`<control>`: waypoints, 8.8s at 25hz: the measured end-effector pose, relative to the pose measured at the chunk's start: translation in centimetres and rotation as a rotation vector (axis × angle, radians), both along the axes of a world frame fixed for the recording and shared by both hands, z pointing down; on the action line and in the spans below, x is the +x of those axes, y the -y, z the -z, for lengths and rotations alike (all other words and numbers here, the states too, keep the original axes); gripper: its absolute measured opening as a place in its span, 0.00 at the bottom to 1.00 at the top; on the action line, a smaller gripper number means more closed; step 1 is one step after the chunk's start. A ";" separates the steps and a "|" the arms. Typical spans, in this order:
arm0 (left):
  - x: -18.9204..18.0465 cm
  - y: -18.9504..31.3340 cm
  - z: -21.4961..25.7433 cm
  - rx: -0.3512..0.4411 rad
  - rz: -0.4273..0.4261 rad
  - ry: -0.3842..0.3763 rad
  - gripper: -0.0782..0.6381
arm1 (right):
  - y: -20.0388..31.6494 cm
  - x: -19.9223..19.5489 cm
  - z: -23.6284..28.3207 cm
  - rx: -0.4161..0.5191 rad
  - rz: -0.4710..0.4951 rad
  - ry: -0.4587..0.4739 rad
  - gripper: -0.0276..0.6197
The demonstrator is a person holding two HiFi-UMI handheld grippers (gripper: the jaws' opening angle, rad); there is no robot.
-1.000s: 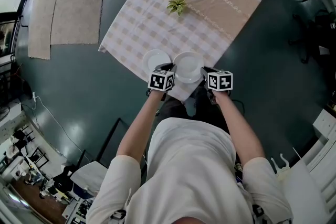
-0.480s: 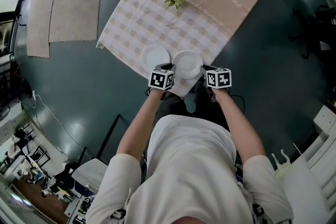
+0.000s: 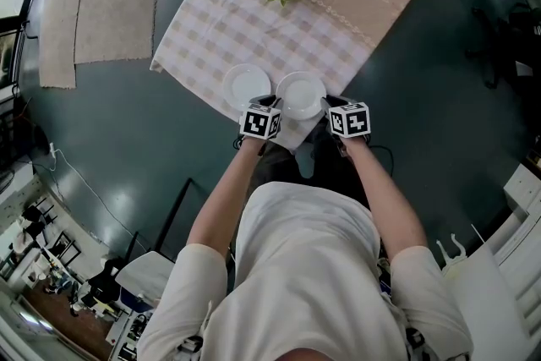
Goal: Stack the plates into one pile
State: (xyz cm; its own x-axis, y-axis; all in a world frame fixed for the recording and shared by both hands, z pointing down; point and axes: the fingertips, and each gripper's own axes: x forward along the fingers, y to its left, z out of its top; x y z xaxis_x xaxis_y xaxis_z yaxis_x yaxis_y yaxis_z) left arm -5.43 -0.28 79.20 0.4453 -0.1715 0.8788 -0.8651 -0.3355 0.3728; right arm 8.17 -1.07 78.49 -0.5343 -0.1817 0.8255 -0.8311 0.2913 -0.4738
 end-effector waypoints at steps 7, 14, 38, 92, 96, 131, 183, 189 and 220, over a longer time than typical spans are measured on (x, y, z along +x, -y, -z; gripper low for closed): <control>0.1 -0.2 -0.3 0.026 -0.052 0.051 0.26 | 0.3 0.0 0.0 0.067 0.085 -0.058 0.14; 0.2 -0.3 0.7 0.067 -0.043 0.028 0.30 | 0.6 -0.8 1.1 0.139 0.138 -0.082 0.22; -5.7 -1.3 4.3 0.163 0.133 -0.010 0.26 | 1.0 -5.0 4.8 0.245 0.279 -0.113 0.22; -16.8 0.2 -0.8 0.028 0.448 -0.093 0.23 | 5.5 -18.7 -0.7 0.045 0.295 -0.084 0.18; -17.1 0.2 -0.6 -0.020 0.471 -0.114 0.21 | 5.7 -18.5 -0.3 0.005 0.219 -0.039 0.16; -10.1 -0.1 5.0 0.057 0.422 -0.123 0.18 | 4.0 -10.5 5.1 0.037 0.127 0.079 0.14; 0.3 -0.8 1.4 0.059 0.155 -0.024 0.33 | 1.8 -1.2 1.9 0.149 0.235 -0.137 0.24; -0.2 -1.6 3.2 0.099 0.196 -0.013 0.33 | 1.9 -0.9 3.6 0.199 0.262 -0.118 0.24; -5.6 -7.4 20.0 0.408 0.475 -0.052 0.25 | 1.1 2.1 20.7 0.497 0.428 0.027 0.19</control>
State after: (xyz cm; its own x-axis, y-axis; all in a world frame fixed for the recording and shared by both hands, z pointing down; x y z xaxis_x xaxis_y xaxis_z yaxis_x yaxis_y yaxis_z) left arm -11.07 7.16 59.24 0.2789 -0.6781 0.6799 -0.9388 -0.0434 0.3418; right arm 10.28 -2.14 57.74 -0.6631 -0.3044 0.6838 -0.5827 0.7834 -0.2164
